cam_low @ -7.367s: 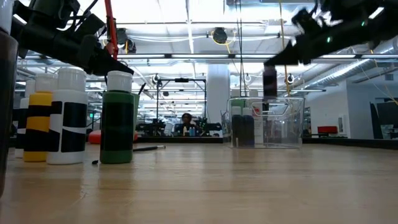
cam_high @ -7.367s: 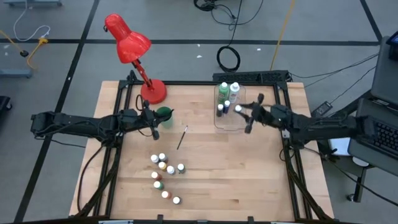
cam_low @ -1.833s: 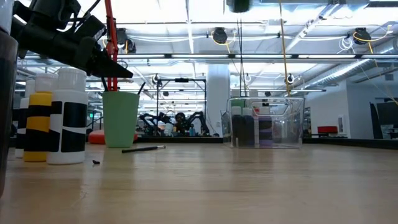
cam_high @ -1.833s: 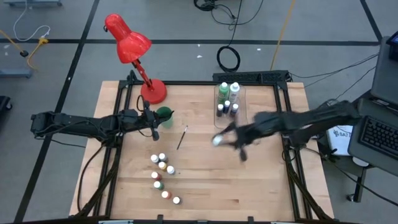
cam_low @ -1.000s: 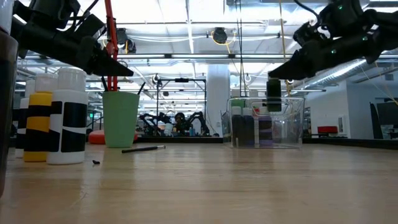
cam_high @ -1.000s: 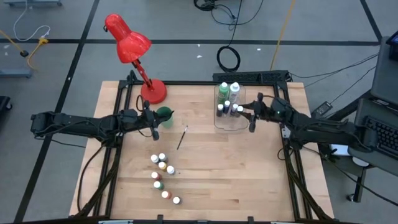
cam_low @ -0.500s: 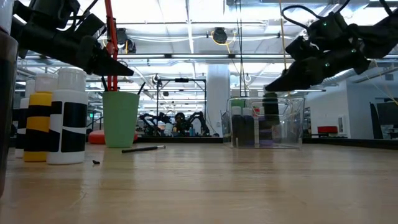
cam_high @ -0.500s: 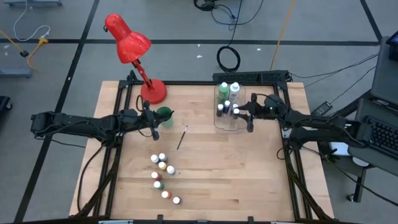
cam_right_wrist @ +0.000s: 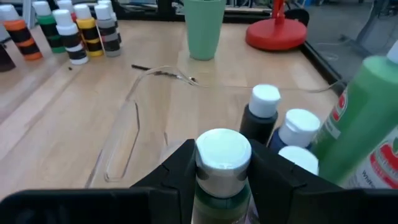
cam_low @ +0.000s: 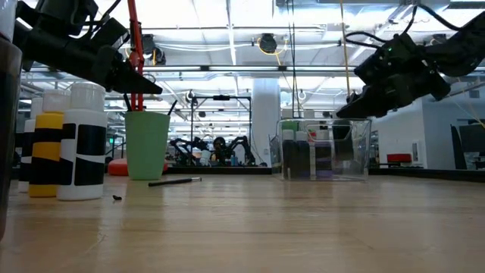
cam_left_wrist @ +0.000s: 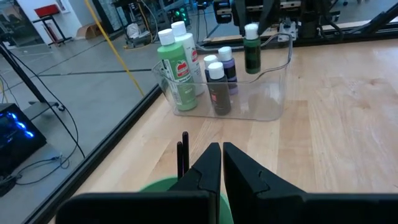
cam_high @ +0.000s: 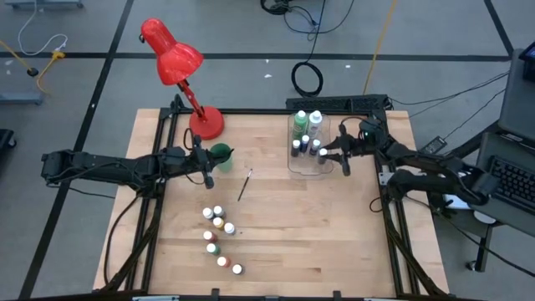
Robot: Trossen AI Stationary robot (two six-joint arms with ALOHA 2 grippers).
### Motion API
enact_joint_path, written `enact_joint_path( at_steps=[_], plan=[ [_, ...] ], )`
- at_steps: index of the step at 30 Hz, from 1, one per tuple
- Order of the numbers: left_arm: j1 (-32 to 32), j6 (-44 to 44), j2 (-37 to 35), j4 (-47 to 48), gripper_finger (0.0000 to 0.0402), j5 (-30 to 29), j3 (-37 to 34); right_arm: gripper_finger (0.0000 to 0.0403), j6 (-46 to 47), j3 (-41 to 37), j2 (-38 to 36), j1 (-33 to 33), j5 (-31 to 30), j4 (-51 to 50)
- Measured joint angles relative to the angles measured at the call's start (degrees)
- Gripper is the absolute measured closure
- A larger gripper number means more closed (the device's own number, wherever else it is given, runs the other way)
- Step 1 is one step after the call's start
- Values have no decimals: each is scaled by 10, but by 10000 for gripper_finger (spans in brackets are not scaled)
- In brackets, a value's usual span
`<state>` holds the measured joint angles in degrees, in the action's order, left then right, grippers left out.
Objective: Pick & Place Paint Supplies
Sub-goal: Put the small green paint bottle into the transparent bin
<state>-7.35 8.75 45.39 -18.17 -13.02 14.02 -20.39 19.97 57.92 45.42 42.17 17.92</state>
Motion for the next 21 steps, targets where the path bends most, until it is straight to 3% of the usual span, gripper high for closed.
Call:
enact_joint_path(
  at_steps=[8, 16, 21],
  plan=[
    [0, 0, 0, -1, 380, 0, 0, 295, 16, -14, 61, -1, 0, 46],
    [0, 0, 0, -1, 380, 0, 0, 291, 42, -34, 120, -1, -1, 181],
    [0, 0, 0, -1, 380, 0, 0, 287, 36, -35, 140, -1, -5, 185]
  ],
)
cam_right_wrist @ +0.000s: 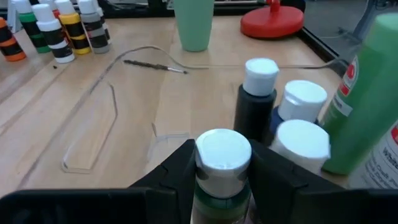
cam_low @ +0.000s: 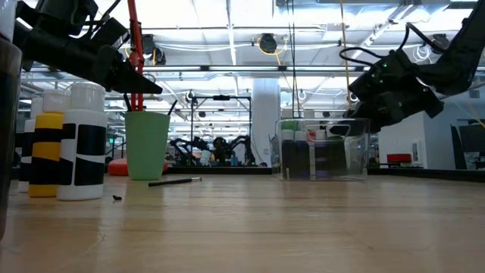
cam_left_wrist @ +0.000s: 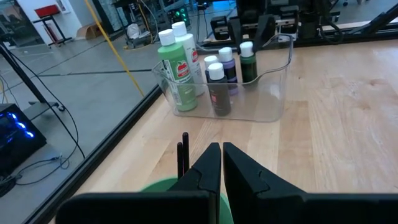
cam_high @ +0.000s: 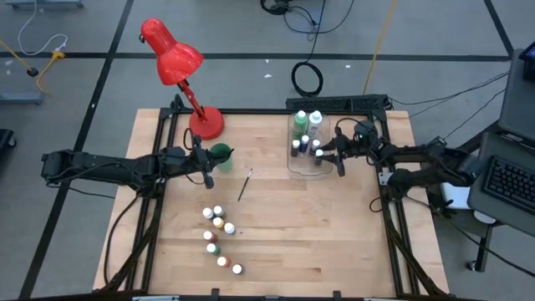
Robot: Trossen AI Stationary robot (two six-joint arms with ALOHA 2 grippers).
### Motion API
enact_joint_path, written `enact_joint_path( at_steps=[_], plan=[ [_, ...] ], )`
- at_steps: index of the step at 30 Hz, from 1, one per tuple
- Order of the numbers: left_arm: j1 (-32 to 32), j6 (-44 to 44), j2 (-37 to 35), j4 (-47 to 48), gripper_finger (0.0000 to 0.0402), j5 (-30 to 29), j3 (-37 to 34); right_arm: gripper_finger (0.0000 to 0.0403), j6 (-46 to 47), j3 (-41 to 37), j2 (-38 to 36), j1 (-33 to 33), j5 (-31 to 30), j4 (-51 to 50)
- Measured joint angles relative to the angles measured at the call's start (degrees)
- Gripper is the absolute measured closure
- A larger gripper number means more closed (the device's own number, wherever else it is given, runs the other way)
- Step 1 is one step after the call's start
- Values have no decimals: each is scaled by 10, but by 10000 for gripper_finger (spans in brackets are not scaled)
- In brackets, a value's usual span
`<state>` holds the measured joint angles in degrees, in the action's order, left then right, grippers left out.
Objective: Pick & Place Paint Supplies
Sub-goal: Put the small green paint bottle into the transparent bin, then put the small white paint bottle into the transparent bin
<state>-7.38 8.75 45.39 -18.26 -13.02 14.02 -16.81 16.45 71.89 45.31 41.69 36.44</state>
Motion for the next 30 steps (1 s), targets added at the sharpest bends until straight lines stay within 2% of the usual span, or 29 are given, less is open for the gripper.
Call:
enact_joint_path(
  at_steps=[4, 10, 20, 25, 30],
  plan=[
    [0, 0, 0, 0, 380, 0, 0, 263, 1, 0, 9, 0, -1, 1],
    [0, 0, 0, 0, 380, 0, 0, 230, 31, 0, 8, 0, -55, 15],
    [0, 0, 0, 0, 380, 0, 0, 204, 78, 0, -4, -1, -55, 62],
    [0, 0, 0, 0, 380, 0, 0, 203, 90, 0, -46, -2, -54, 59],
    [0, 0, 0, 1, 380, 0, 0, 212, 133, 0, -129, -2, -57, 60]
  ],
)
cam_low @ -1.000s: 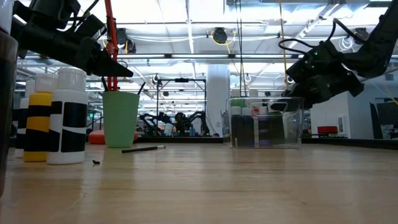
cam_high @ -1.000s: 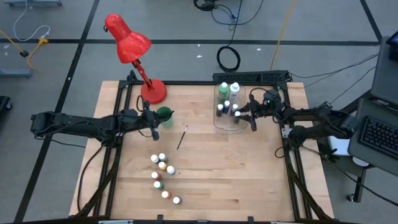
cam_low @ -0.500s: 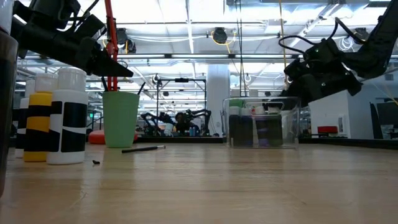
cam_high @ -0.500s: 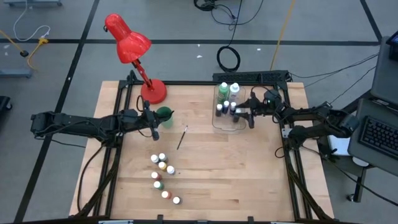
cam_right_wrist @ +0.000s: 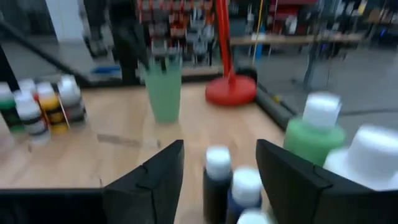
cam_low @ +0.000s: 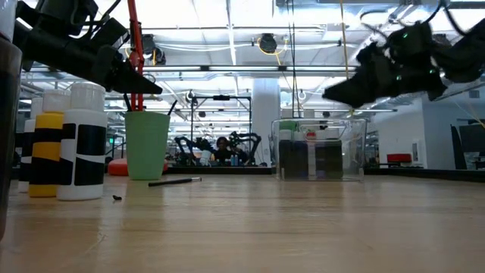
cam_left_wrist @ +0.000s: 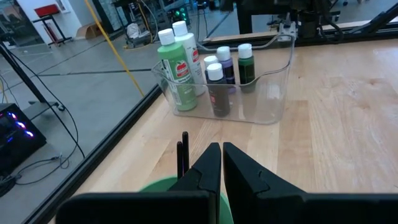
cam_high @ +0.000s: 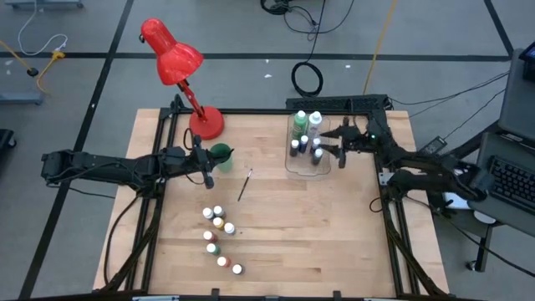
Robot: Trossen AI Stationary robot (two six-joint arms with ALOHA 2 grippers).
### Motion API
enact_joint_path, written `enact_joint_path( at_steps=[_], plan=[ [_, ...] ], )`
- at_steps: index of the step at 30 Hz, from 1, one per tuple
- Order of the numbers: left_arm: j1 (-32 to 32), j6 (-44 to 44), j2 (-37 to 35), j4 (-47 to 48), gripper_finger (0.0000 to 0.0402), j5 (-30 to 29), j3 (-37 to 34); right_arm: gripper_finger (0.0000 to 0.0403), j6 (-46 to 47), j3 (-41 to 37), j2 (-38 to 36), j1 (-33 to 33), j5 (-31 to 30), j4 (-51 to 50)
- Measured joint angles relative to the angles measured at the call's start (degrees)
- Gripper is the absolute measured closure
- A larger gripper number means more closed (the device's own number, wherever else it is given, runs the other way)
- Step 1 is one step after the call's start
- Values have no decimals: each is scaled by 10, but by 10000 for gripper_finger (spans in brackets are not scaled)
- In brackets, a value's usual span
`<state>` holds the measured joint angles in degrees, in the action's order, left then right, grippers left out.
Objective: Pick & Place Paint Supplies
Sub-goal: Put the small white paint bottle into the transparent bin
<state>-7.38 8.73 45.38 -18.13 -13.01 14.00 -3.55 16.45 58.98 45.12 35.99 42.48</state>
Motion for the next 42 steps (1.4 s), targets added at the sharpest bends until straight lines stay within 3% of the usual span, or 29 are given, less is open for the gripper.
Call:
enact_joint_path(
  at_steps=[3, 7, 11, 16, 21, 24, 28, 33, 42],
  plan=[
    [0, 0, 0, 1, 380, 0, 0, 222, 57, 0, -61, 6, 12, 0],
    [0, -2, 0, 5, 380, 0, 0, 253, 82, -1, -152, 36, 112, -7],
    [0, -5, 0, 4, 380, 6, 0, 313, 102, -24, -201, 61, 128, -37],
    [0, -9, 0, -3, 380, 10, 0, 393, 109, -67, -227, 72, 197, -68],
    [0, -4, 0, -16, 380, 10, 0, 389, 157, -114, -245, -27, 150, -23],
    [0, -3, 0, -30, 380, 10, 0, 399, 137, -125, -261, -101, 81, -29],
    [0, -21, 0, -23, 380, 10, 0, 400, 79, -127, -290, -174, -6, -114],
    [0, -35, 0, -11, 380, 10, 0, 402, 13, -127, -339, -220, -116, -212],
    [0, -95, 0, -13, 380, 11, 0, 399, -87, -128, -372, -268, -135, -198]
  ],
)
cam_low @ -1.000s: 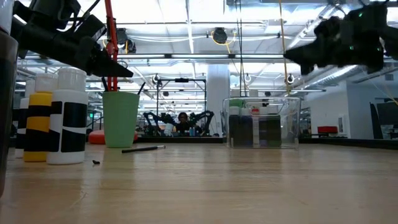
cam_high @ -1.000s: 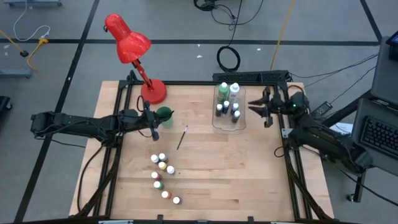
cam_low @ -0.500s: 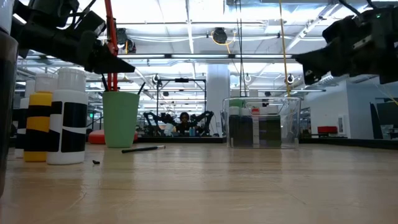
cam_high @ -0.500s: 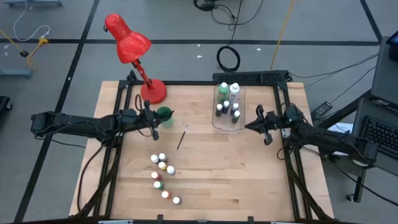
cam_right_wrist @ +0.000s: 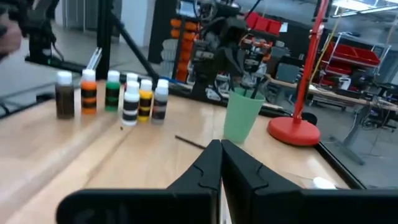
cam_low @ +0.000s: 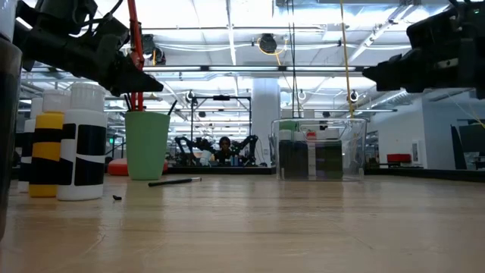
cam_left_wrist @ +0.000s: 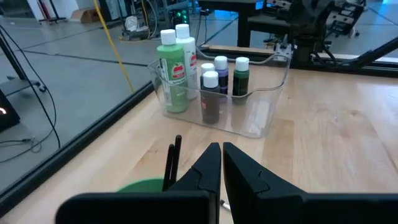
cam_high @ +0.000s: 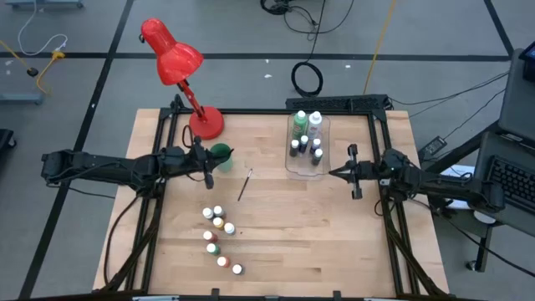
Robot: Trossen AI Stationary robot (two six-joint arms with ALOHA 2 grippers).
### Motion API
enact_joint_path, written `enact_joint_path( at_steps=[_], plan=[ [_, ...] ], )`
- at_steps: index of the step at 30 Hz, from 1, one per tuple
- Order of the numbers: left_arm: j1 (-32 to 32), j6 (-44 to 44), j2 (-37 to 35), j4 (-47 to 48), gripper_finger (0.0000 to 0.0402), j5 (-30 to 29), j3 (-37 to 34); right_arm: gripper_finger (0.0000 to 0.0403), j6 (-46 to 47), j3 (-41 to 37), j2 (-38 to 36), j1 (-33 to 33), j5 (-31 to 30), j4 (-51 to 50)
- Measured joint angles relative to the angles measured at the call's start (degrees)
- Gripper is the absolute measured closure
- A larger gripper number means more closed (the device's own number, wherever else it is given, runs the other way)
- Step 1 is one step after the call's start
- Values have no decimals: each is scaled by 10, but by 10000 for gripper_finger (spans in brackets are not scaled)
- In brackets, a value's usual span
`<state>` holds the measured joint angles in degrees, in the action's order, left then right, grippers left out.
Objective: Pick & Place Paint Supplies
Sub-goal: Put the small white paint bottle into the transparent bin
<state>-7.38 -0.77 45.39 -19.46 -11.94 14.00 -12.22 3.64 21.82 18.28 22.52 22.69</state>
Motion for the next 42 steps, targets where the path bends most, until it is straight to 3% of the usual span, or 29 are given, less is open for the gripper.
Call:
enact_joint_path(
  at_steps=[7, 13, 19, 21, 26, 30, 33, 38, 42],
  plan=[
    [-1, 16, 0, -5, 380, 0, 0, 399, -40, -1, 0, -1, 0, -8],
    [6, -75, 0, 9, 380, 5, 0, 399, 21, -1, 0, -1, 0, 42],
    [13, -77, -1, 28, 380, 82, 24, 399, -8, -2, 14, -1, 0, 34],
    [40, -47, 1, 65, 381, 93, 50, 399, -22, -2, 20, -1, 0, 38],
    [145, 19, 39, 205, 398, -10, 167, 399, -18, -2, 27, -1, 1, 57],
    [214, -47, 98, 365, 390, -18, 287, 399, -19, -2, 27, -1, 2, 47],
    [261, -83, 147, 431, 395, -19, 344, 399, 0, -2, 30, -1, 2, 47],
    [313, -136, 215, 473, 391, -14, 387, 398, 30, -2, 35, -1, 2, 36],
    [344, -169, 257, 492, 344, 27, 392, 398, 36, -2, 40, -1, 2, 32]
  ],
)
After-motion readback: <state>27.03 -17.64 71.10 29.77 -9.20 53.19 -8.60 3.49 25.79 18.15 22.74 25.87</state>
